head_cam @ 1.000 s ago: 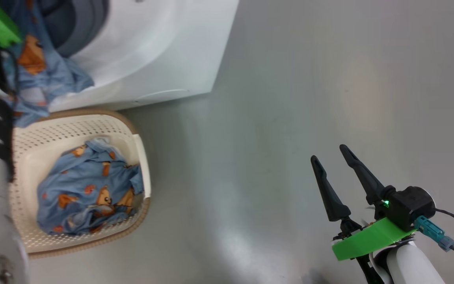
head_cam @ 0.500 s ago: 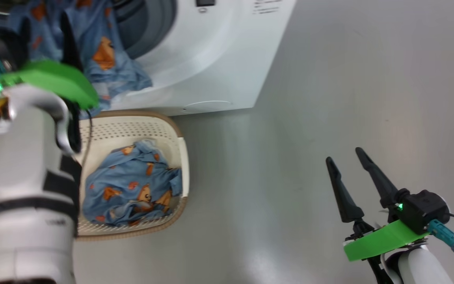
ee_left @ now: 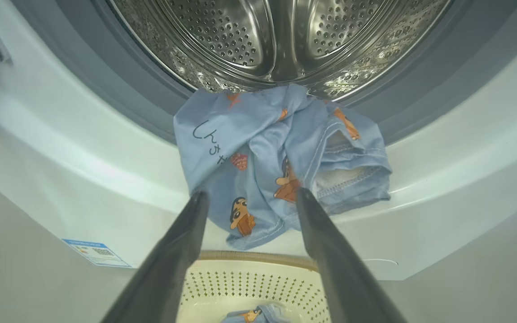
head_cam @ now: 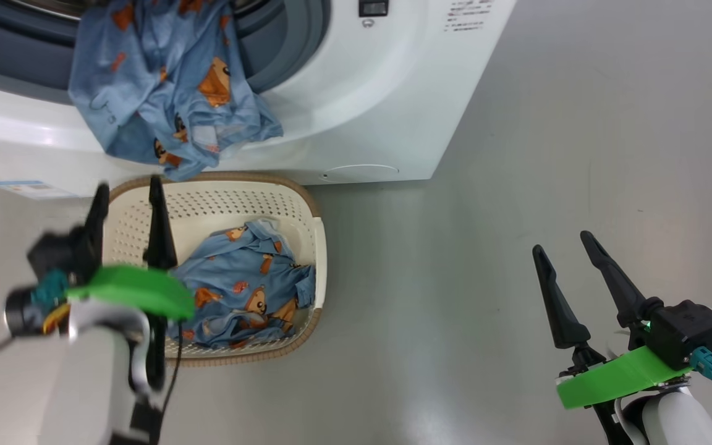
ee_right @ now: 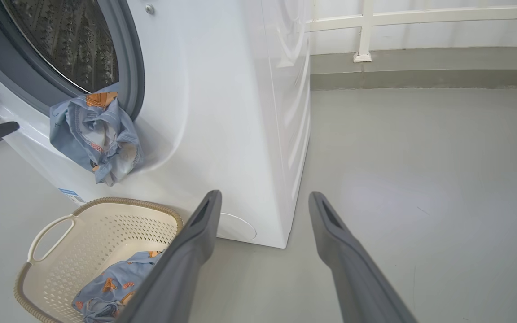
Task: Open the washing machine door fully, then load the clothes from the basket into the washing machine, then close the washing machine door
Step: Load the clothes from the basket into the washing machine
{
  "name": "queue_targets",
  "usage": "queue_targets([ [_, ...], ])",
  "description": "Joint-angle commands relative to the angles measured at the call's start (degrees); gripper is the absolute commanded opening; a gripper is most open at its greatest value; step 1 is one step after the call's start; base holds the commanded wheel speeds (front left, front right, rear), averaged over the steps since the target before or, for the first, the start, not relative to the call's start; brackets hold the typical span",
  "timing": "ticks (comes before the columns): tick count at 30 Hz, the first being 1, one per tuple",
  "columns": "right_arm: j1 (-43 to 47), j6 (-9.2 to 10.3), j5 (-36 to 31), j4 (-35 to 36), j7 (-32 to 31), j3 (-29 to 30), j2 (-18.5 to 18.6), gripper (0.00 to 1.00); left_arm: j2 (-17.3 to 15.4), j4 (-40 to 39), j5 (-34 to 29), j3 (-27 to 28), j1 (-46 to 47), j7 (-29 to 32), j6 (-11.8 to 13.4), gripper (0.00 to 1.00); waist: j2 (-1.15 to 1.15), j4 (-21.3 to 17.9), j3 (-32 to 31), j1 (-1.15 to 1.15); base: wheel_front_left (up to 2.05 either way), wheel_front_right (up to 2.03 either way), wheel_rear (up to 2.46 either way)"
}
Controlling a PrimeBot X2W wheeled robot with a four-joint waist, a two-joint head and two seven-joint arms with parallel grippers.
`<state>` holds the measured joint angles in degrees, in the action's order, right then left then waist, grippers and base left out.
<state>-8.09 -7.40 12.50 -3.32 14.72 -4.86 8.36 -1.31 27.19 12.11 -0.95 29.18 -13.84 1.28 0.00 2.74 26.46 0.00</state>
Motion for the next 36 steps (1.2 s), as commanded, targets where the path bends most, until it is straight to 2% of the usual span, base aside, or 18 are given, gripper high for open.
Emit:
queue_targets([
  [1,1.1,-0.09,-1.0,1.6,0.3,-1.2,0.3,1.00,-1.7,-2.9,0.6,1.4,-2.4,0.3,0.7,1.00,0.00,0.3,-0.2,0.00,0.00,0.00,0.00],
  [12,1.6,-0.09,-1.4,2.3,0.3,-1.0,0.7,1.00,-1.6,-22.8,4.1,0.1,-19.0,5.4,5.4,1.00,0.00,0.7,-0.5,0.00,0.00,0.00,0.00],
  [20,2.2,-0.09,-1.5,2.9,0.3,0.1,0.7,1.00,-1.6,-33.2,6.3,-3.5,-27.8,6.3,9.8,1.00,0.00,0.8,-0.5,0.00,0.00,0.00,0.00],
  [29,1.9,-0.09,-1.6,2.9,0.3,-0.6,0.6,1.00,-1.8,-36.7,6.9,-4.2,-28.7,7.4,11.1,1.00,0.00,0.4,0.0,0.00,0.00,0.00,0.00],
  [36,1.4,-0.09,-1.5,3.0,0.3,-0.7,0.8,1.00,-2.4,-33.8,7.9,-3.7,-23.8,6.8,10.5,1.00,0.00,-0.4,1.3,0.00,0.00,0.00,0.00],
])
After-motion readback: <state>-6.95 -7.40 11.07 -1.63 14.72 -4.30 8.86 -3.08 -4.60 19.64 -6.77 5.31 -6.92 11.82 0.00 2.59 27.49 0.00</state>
